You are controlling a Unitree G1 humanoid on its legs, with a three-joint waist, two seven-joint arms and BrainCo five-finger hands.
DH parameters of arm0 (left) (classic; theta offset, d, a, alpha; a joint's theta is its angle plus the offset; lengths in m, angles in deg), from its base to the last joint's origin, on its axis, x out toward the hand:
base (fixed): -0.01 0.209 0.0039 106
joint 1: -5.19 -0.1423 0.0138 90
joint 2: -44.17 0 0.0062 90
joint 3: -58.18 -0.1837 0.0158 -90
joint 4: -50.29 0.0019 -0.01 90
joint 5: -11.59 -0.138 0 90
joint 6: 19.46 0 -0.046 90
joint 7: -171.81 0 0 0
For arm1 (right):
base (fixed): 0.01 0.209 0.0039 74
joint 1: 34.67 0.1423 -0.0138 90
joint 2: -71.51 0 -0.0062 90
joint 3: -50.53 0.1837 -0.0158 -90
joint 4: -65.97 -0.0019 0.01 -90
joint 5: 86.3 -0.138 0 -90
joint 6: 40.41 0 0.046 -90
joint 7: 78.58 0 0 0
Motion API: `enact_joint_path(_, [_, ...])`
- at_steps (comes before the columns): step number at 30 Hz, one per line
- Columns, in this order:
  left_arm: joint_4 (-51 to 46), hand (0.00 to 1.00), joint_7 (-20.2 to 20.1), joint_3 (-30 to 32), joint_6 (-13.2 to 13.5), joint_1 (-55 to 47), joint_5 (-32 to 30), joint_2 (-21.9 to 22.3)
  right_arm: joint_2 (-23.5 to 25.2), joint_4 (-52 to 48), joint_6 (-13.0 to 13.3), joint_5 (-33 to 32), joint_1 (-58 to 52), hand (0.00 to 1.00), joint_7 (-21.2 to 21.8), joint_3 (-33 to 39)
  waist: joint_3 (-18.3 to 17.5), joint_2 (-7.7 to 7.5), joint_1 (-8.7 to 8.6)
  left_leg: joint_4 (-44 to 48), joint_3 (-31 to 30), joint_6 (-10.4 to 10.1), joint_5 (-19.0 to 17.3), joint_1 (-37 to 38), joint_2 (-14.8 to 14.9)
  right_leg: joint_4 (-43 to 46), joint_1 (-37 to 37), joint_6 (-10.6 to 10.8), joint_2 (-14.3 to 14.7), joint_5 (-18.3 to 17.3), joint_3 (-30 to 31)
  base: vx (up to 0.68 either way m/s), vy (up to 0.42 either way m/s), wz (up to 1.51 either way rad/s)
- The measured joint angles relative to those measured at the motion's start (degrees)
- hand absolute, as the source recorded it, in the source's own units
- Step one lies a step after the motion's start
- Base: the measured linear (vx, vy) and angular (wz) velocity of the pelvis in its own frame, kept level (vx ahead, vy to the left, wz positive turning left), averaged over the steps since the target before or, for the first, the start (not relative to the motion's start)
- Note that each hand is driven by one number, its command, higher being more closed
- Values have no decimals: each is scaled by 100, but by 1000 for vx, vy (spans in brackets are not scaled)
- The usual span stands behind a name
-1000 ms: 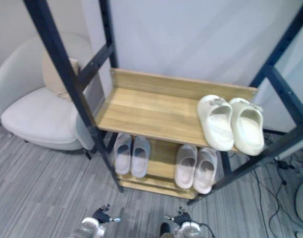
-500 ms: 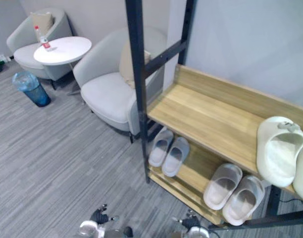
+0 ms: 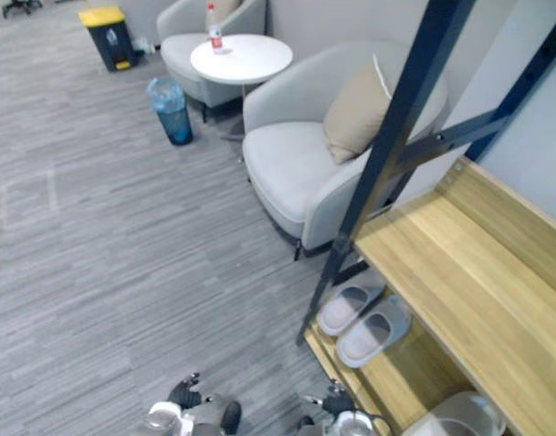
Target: Organize the slippers on the shoe rack
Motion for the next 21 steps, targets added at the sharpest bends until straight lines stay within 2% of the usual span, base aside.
enact_joint_path(2, [-38, 0, -2, -8, 1, -3, -3, 4, 11, 88, 1, 0, -59, 0, -2, -10, -30, -75, -8, 4, 257, 7, 257, -181, -88, 16, 44, -2, -96, -1, -358, 32, -31, 91])
enact_joint_path(3, [-65, 0, 1, -11, 4, -2, -4, 12, 4, 112, 0, -1, -48, 0, -6, 20, -25, -81, -31, 15, 758, 176, 355, -279, -121, 76, 32, -23, -184, 13, -565, -5, 37, 95])
enact_joint_path(4, [-69, 0, 2, 4, -3, 43, -7, 24, 22, 117, -1, -6, -43, 0, -12, 40, -12, -23, -100, 506, 2090, 636, -118, -498, 31, 189, 31, -80, -179, -44, -814, -20, 37, 114])
enact_joint_path(5, [-62, 0, 5, 5, -8, 72, -8, 11, 28, 85, 2, -11, -44, 0, -27, 64, -9, 20, -109, 956, 2830, 728, -362, -694, 177, 327, 32, -66, -173, -148, -949, -41, 34, 120])
enact_joint_path(6, [-73, 0, 1, -3, -10, 47, -9, -10, -17, 43, 2, -13, -31, 0, -32, 79, 56, 14, -109, 1411, 3161, 702, -378, -925, 197, 607, 16, -27, -171, -311, -1033, -59, 14, 116])
enact_joint_path(8, [-176, 0, 7, -10, 5, 28, -9, -27, 1, -28, 10, -21, -68, 0, -35, 80, 71, -29, -154, 1336, 2828, 801, -453, -1002, -30, 806, -6, 28, -281, -615, -1000, -67, 84, 142])
enact_joint_path(9, [-160, 0, 12, -3, -10, 68, -9, -43, 19, -13, -12, -26, 3, 0, -37, 82, 99, -118, -159, 1293, 2719, 824, -491, -1079, -228, 826, -32, 59, -410, -891, -1094, -78, 119, 144])
enact_joint_path(10, [-186, 0, 16, -8, 7, 115, -7, -65, 26, -3, -38, -27, 7, 0, -37, 86, 58, -188, -172, 1245, 2717, 819, -534, -1130, -322, 820, -75, 87, -525, -975, -1207, -60, 172, 131])
enact_joint_path(11, [-260, 0, 22, -8, 2, 134, -5, -68, 71, 9, -56, -29, -25, 0, -36, 124, 75, -253, -165, 2092, 2952, 1146, -878, -1341, -319, 961, -105, 133, -735, -1004, -1450, -1, 155, 100])
enact_joint_path(12, [-266, 0, 24, -11, 0, 113, 1, -75, 79, -9, -55, -29, -66, 0, -36, 121, 64, -210, -167, 2534, 3032, 1233, -1109, -1352, -286, 1108, -46, 236, -801, -1091, -1520, 150, 177, 76])
enact_joint_path(13, [-248, 0, 28, -36, -5, 40, 5, -17, 23, -58, -47, -56, -107, 0, -16, 150, 54, -29, -169, 2353, 2904, 987, -1581, -1089, -261, 1641, -69, 275, -783, -1126, -1442, 205, 170, 50])
enact_joint_path(14, [-179, 0, 28, -67, -14, 67, 6, -33, 3, -78, -44, -54, 0, 0, -20, 169, 152, -75, -159, 2289, 2776, 983, -1575, -937, -453, 2437, -362, 112, -972, -1142, -1080, 237, 211, 63])
enact_joint_path(15, [-105, 0, 31, -85, -18, 174, 7, -35, 5, -169, -41, -60, 46, 0, -6, 220, 250, -52, -242, 2032, 2615, 1005, -1519, -714, -552, 3396, -895, -188, -900, -1178, -415, 164, 198, 67])
enact_joint_path(16, [-101, 0, 30, -98, -18, 172, 6, -35, -13, -208, -28, -58, 29, 0, 3, 204, 281, -28, -263, 1756, 2474, 945, -1454, -507, -600, 3748, -1202, -113, -622, -1236, 60, 232, 149, 69])
enact_joint_path(17, [-99, 0, 31, -96, -17, 147, 6, -41, -8, -212, 1, -60, 30, 0, 0, 197, 287, -15, -261, 1566, 2361, 937, -1413, -356, -631, 3818, -1377, -32, -403, -1283, 276, 309, 99, 60])
enact_joint_path(19, [-58, 0, 27, -57, -18, 118, 7, -69, 25, -216, 21, -64, 66, 0, 6, 175, 290, -90, -262, 980, 2047, 994, -1338, 103, -704, 3459, -1824, 20, 132, -1313, 402, 394, 54, 54])
enact_joint_path(20, [-40, 0, 27, -55, -20, 125, 7, -69, 28, -230, 49, -75, 74, 0, 8, 182, 305, -81, -276, 826, 1939, 1006, -1336, 275, -697, 3202, -1968, 8, 363, -1286, 397, 417, 23, 54])
enact_joint_path(21, [-41, 0, 25, -55, -18, 138, 6, -67, 30, -279, 101, -113, 77, 0, 7, 184, 329, -58, -315, 588, 1749, 1029, -1344, 558, -683, 2716, -2168, -25, 665, -1105, 434, 476, 22, 75])
